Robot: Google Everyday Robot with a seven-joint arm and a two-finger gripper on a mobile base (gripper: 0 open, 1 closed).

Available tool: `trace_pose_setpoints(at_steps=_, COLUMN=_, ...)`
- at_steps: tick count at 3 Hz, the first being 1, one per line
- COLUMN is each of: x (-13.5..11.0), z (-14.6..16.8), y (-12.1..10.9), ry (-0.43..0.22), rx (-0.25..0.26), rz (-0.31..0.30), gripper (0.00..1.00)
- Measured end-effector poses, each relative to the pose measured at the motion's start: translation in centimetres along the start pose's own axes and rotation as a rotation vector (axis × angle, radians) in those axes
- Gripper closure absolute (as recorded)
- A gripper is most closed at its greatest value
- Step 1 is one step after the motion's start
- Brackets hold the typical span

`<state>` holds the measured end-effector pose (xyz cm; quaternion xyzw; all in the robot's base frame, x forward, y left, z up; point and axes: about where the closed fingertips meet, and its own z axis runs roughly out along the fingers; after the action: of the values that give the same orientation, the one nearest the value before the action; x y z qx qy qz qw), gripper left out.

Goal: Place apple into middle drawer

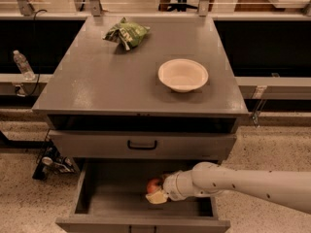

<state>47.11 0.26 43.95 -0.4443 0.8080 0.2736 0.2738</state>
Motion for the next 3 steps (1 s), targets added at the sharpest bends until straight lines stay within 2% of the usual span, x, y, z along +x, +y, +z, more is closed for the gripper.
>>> trace_pose_setpoints(at_steps=3, x=0.1, z=4.6, y=-1.8, ry=-0.081, rx=-0.026, rz=-0.034, gripper=1.0)
